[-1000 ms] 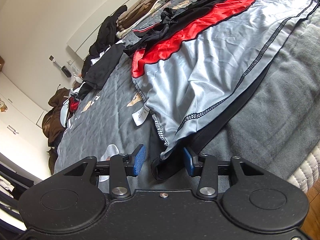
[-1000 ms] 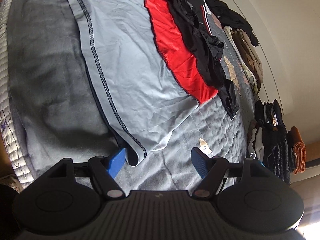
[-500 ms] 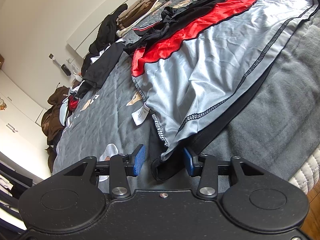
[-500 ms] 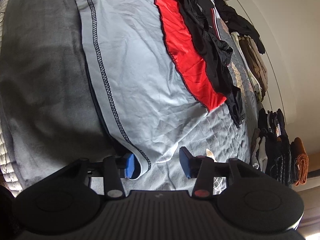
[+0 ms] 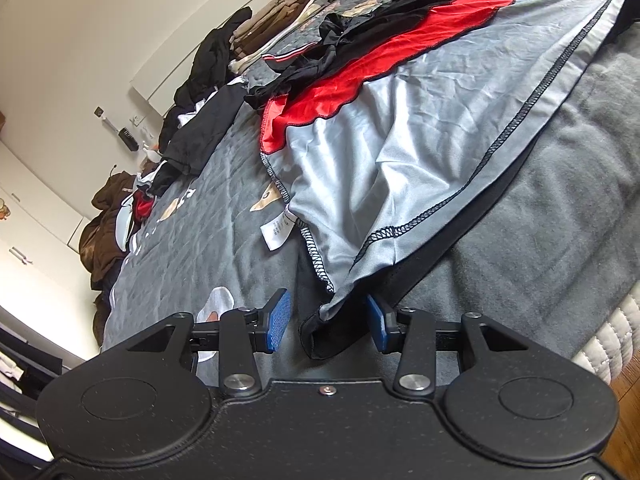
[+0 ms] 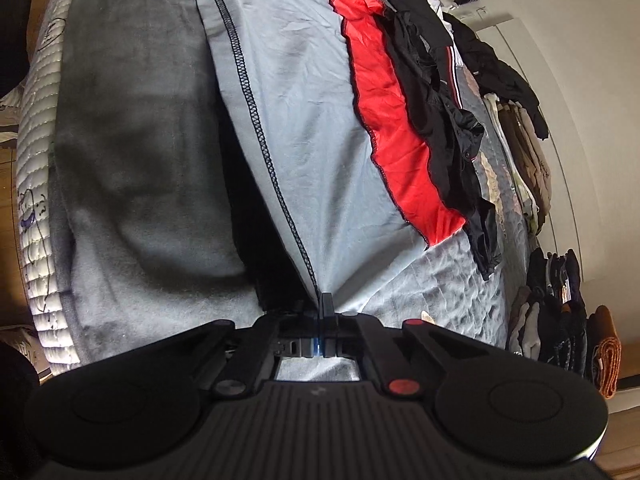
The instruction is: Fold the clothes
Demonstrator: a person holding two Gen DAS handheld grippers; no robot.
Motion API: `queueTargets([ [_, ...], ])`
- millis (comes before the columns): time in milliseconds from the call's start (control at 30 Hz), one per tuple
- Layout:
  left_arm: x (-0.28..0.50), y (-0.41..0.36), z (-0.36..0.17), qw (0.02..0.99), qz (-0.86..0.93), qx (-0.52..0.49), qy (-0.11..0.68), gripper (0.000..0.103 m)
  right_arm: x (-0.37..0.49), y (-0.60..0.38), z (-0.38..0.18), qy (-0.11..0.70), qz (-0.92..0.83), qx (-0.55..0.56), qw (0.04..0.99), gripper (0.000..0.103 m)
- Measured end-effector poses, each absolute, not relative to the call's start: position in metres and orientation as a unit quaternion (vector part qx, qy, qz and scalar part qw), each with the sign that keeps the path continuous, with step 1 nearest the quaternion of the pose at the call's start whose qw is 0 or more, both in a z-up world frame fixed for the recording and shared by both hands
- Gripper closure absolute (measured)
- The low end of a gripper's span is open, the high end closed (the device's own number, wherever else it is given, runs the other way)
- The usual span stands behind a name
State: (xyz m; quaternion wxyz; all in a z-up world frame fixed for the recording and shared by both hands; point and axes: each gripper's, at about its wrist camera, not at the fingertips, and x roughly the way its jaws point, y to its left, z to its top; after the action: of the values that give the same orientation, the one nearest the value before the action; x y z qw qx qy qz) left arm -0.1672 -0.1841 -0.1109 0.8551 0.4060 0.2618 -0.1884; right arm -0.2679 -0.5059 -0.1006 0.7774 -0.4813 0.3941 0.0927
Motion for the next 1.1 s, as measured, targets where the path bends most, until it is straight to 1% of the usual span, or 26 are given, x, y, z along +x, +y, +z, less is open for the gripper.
queueTargets([
  [67,-0.167,-0.182,-0.108,0.857,-0.192,0.401,0.261,0.062,-0.272,-0.506,-0.094,0.388,0.091,-0.484,0.779,0.103],
  [100,-0.166,-0.179,-0.105,0.860,-0.191,0.397,0.259,0.065,-0.273,-0.507,-0.091,0.385,0.088,-0.484,0.781,0.103],
  [133,-0.166,-0.177,-0.103,0.861,-0.192,0.394,0.257,0.077,-0.274,-0.509,-0.088,0.383,0.085,-0.483,0.783,0.103],
  [167,-0.165,-0.177,-0.103,0.861,-0.193,0.398,0.253,0.085,-0.275,-0.511,-0.085,0.382,0.082,-0.482,0.785,0.103],
  [233,-0.163,-0.176,-0.102,0.859,-0.194,0.406,0.246,0.085,-0.275,-0.515,-0.081,0.380,0.076,-0.474,0.790,0.103],
  [367,-0.168,-0.188,-0.118,0.824,-0.199,0.491,0.202,0.083,-0.272,-0.522,-0.081,0.385,0.069,-0.462,0.796,0.103],
  [433,-0.166,-0.190,-0.127,0.806,-0.207,0.519,0.195,0.083,-0.270,-0.523,-0.084,0.388,0.070,-0.460,0.796,0.103],
  [533,-0.159,-0.186,-0.123,0.801,-0.218,0.518,0.205,0.097,-0.270,-0.525,-0.083,0.384,0.068,-0.454,0.801,0.103],
  [700,-0.146,-0.168,-0.070,0.835,-0.209,0.470,0.194,0.098,-0.271,-0.530,-0.060,0.363,0.056,-0.439,0.820,0.103],
  [833,-0.144,-0.161,-0.049,0.829,-0.217,0.482,0.182,0.098,-0.271,-0.534,-0.038,0.350,0.047,-0.427,0.832,0.103],
  [900,-0.139,-0.159,-0.054,0.821,-0.221,0.489,0.196,0.098,-0.272,-0.537,-0.037,0.354,0.050,-0.424,0.832,0.103],
  [967,-0.136,-0.161,-0.078,0.800,-0.227,0.511,0.217,0.098,-0.271,-0.539,-0.038,0.361,0.053,-0.422,0.830,0.103],
  [1100,-0.134,-0.164,-0.122,0.750,-0.239,0.565,0.247,0.094,-0.268,-0.536,-0.068,0.395,0.079,-0.429,0.809,0.103],
])
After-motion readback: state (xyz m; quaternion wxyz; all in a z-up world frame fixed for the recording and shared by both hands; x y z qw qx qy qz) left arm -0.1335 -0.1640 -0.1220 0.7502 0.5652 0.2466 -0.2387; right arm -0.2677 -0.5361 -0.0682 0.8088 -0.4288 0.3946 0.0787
